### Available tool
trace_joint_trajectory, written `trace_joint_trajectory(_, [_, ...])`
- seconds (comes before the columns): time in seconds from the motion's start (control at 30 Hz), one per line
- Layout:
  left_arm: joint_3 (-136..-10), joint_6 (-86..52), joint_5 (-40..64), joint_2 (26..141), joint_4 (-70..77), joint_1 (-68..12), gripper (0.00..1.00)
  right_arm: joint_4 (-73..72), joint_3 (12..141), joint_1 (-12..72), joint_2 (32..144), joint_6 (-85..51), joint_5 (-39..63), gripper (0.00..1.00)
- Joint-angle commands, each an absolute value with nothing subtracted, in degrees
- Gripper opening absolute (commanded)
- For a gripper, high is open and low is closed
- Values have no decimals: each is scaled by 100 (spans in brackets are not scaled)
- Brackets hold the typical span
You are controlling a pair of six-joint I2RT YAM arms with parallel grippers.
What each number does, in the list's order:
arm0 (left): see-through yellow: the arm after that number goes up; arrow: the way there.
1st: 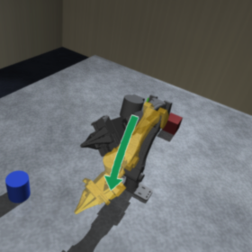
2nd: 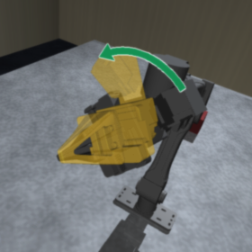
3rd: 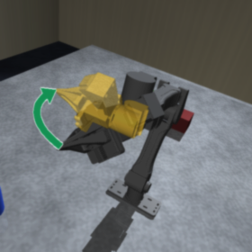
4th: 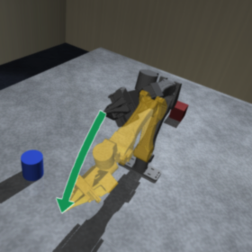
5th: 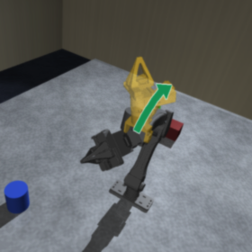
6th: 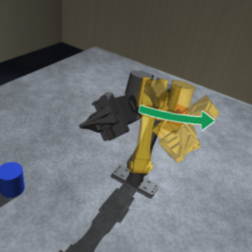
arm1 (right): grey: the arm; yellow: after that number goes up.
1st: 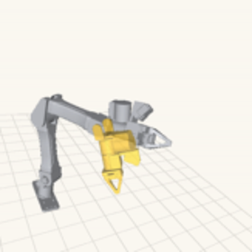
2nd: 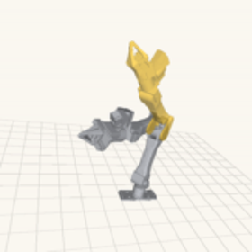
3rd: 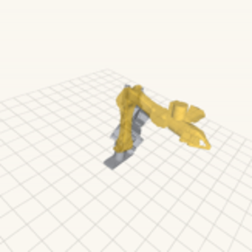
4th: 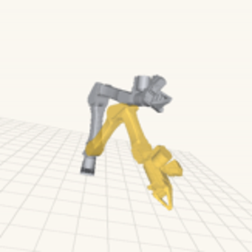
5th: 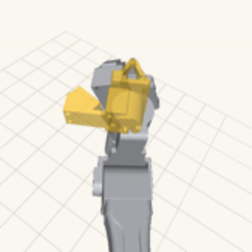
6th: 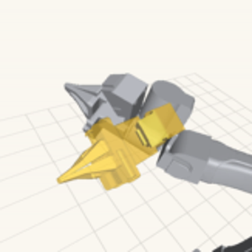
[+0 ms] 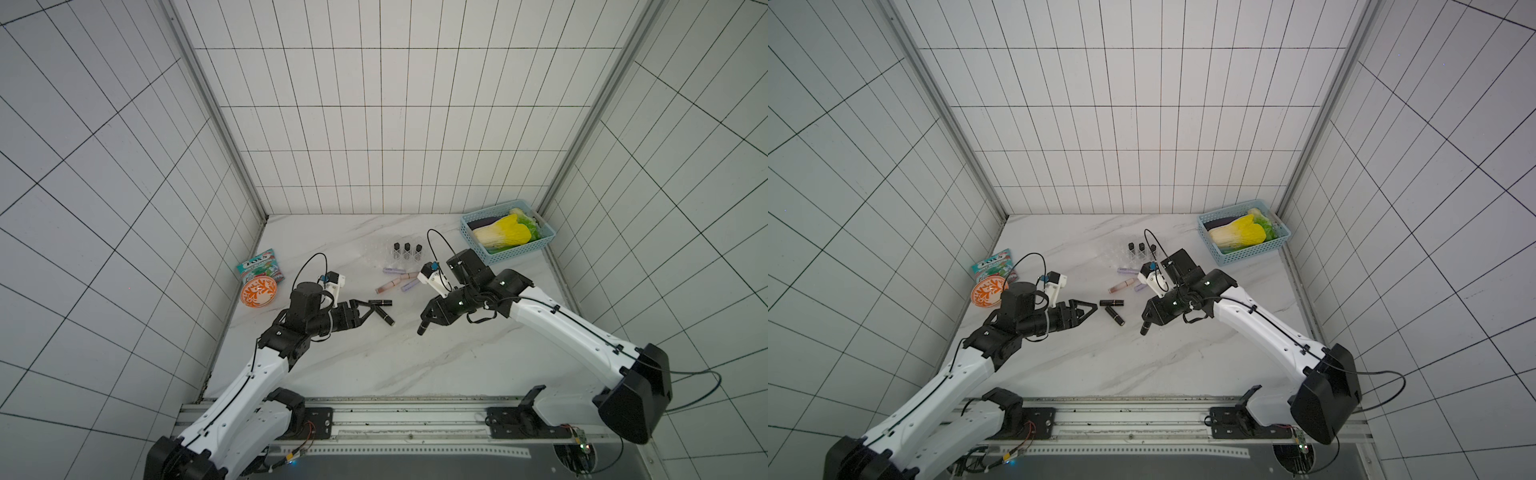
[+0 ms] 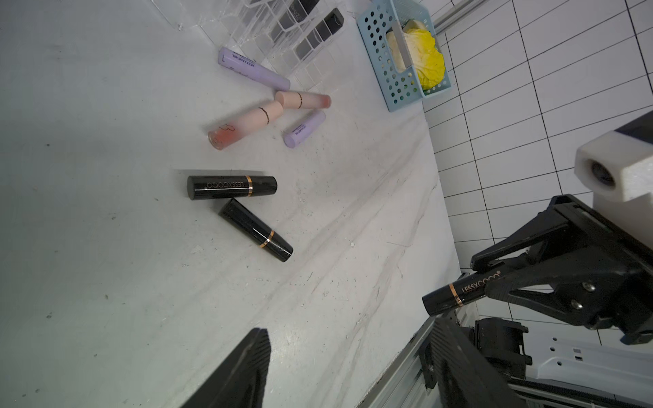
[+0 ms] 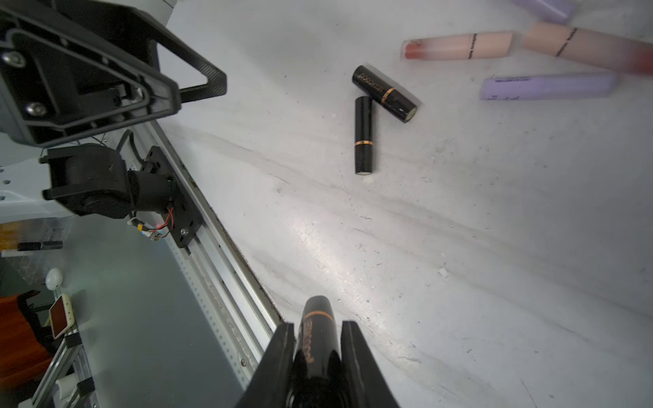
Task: Arrange the lipsticks in the organizer
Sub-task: Pick up the lipstick at the center of the board.
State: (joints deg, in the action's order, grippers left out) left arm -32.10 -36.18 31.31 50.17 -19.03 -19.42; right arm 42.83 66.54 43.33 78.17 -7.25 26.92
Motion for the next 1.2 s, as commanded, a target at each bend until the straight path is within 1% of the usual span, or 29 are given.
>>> trace_joint_trajectory(0.0, [-3298, -3660, 2897, 4951, -1679, -1960, 70, 4219, 6536, 4087, 8226, -908, 2328, 20])
trace_joint_trajectory(0.1, [-3301, -3841, 3238, 4954, -1218, -1984, 70, 3904, 6667, 4003, 8450, -1051, 2487, 20])
trace_joint_trajectory(0.2, [-3139, -4150, 3581, 4822, -382, -2088, 70, 3593, 6810, 3975, 8335, -1335, 2676, 20])
trace_joint_trajectory(0.3, [-2940, -4466, 3509, 4642, 494, -2250, 70, 3009, 6894, 3960, 7977, -1841, 2986, 21])
trace_joint_trajectory(0.47, [-2798, -4797, 3414, 4706, 1934, -2514, 70, 1952, 6983, 3946, 7354, -2794, 3384, 23])
trace_joint_trajectory(0.57, [-2770, -4905, 3150, 4766, 2711, -2720, 70, 1127, 6879, 3942, 7039, -3487, 3574, 24])
trace_joint_trajectory(0.67, [-2697, -5099, 2669, 4853, 3570, -2935, 70, 154, 6614, 3944, 6755, -4210, 3654, 25])
trace_joint_trajectory(0.8, [-2868, -5345, 2426, 5306, 4502, -3121, 70, -818, 6387, 3979, 6563, -4881, 3705, 25])
trace_joint_trajectory(0.97, [-3205, -5537, 2170, 5922, 5379, -3373, 70, -1425, 6212, 4041, 6359, -5269, 3419, 25])
trace_joint_trajectory(1.17, [-3577, -5379, 1814, 6230, 5720, -3666, 70, -1666, 6054, 4077, 6214, -5430, 3227, 25])
